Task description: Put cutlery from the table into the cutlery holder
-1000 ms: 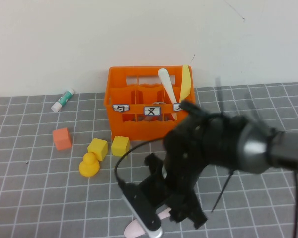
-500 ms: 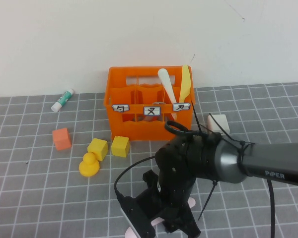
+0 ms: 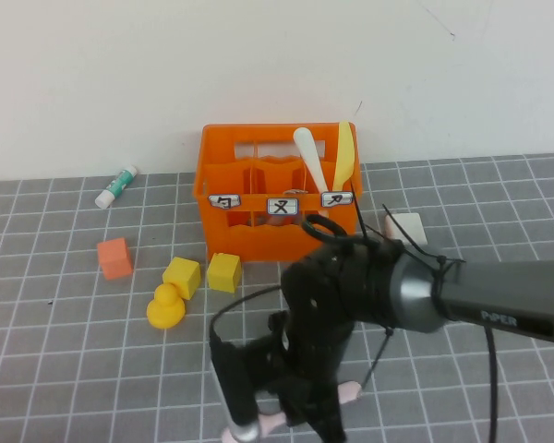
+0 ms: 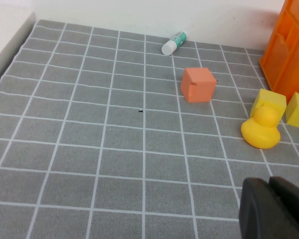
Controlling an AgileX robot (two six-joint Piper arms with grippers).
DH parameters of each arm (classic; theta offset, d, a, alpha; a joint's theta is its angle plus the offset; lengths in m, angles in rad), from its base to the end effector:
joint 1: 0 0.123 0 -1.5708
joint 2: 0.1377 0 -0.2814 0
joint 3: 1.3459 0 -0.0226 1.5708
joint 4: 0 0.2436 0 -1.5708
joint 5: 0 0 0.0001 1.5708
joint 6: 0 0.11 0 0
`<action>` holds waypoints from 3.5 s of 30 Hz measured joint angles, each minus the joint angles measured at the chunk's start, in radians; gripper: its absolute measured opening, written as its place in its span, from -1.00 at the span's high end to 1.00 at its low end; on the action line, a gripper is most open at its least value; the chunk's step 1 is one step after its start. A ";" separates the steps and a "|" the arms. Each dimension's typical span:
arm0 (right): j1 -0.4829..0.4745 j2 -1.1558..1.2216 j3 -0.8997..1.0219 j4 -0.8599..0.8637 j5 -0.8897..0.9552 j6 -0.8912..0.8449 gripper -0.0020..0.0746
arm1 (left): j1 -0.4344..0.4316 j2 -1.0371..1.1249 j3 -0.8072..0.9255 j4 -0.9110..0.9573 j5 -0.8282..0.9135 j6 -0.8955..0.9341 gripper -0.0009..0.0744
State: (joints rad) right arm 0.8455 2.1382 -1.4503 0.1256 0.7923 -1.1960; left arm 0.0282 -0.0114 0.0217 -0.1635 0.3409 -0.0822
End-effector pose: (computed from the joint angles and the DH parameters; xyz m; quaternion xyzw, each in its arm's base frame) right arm 0.2685 0.3177 0.1105 -0.8266 0.5537 0.0322 0.0957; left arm 0.0683 -0.0041 0.1714 -0.0881 0.7877 -0.0848 0.6038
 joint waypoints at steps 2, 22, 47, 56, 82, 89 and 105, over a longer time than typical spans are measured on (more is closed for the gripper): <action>0.000 0.004 -0.035 0.007 0.018 0.052 0.64 | 0.000 0.000 0.000 0.000 0.000 0.000 0.98; -0.007 -0.131 -0.092 0.505 -0.731 0.364 0.64 | 0.000 0.000 0.000 0.000 0.000 -0.003 0.98; -0.047 0.086 -0.135 0.460 -1.477 0.703 0.64 | 0.000 0.000 0.000 0.000 0.000 -0.003 0.98; -0.052 0.132 -0.187 0.417 -1.443 0.704 0.24 | 0.000 0.000 0.000 0.000 0.000 -0.001 0.98; -0.058 -0.913 0.558 0.311 -0.984 0.716 0.90 | 0.000 0.000 0.000 -0.002 0.000 -0.001 0.98; -0.060 -1.305 0.868 0.301 -0.960 0.572 0.95 | 0.000 0.000 0.000 -0.002 0.000 -0.001 0.98; -0.060 -1.666 1.187 0.348 -1.030 0.377 0.95 | 0.001 0.000 0.000 -0.002 0.000 -0.003 0.98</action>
State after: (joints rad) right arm 0.7853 0.4723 -0.2630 0.4740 -0.2376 -0.8192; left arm 0.0290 -0.0114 0.0217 -0.1658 0.3409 -0.0852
